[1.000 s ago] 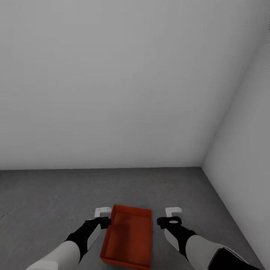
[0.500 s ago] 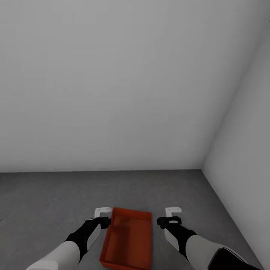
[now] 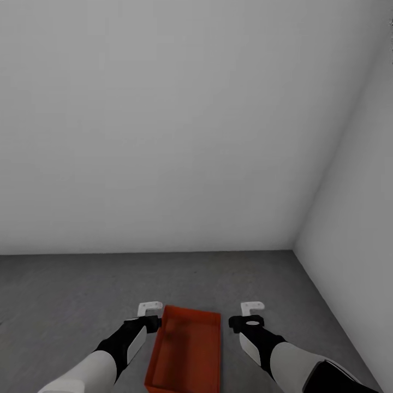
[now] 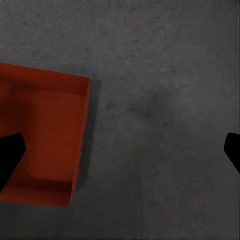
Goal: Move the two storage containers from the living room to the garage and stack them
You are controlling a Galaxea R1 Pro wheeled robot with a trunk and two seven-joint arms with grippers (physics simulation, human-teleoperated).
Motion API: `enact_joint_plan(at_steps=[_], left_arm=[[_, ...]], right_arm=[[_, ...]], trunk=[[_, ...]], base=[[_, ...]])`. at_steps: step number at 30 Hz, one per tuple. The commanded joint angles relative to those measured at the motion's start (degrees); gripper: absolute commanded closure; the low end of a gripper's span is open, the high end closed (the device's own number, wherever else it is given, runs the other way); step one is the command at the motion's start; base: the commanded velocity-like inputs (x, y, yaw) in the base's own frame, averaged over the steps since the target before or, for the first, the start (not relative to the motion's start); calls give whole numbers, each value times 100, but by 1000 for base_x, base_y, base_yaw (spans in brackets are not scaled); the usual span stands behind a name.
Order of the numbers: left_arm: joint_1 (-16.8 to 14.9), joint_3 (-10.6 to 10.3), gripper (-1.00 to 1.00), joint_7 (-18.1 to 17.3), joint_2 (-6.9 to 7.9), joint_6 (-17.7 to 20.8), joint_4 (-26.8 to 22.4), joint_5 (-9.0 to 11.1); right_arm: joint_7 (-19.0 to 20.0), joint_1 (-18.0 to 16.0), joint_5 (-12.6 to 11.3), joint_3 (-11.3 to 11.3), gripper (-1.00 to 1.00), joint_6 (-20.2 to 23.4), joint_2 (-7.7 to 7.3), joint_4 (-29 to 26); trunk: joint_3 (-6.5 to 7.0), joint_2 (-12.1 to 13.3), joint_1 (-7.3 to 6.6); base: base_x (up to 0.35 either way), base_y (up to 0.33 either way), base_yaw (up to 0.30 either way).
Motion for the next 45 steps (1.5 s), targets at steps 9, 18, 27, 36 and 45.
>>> enact_joint_plan(at_steps=[9,18,27,36,45], left_arm=[[-2,-8,-100,30,0,29,-12,56],[-2,-12,-100,31,0,16,-12,53],[-2,-12,-100,30,-2,12,-12,55],[-2,-11,-100,30,-8,12,-4,63],[-2,-5,-100,0,49,-81,770,71]], right_arm=[[-30,-5,-42,47,-100,17,-1,-7],[-30,-5,-38,47,-100,20,-1,-7],[-30,-3,-37,47,-100,20,-1,-7],[-29,-3,-37,47,-100,20,-6,-7],[1,5,-40,53,-100,30,-4,17]], trunk=[[69,-9,3],[147,-9,3],[226,-9,3],[265,-9,3],[267,-9,3]], base=[[0,0,0],[0,0,0],[0,0,0],[0,0,0],[0,0,0]])
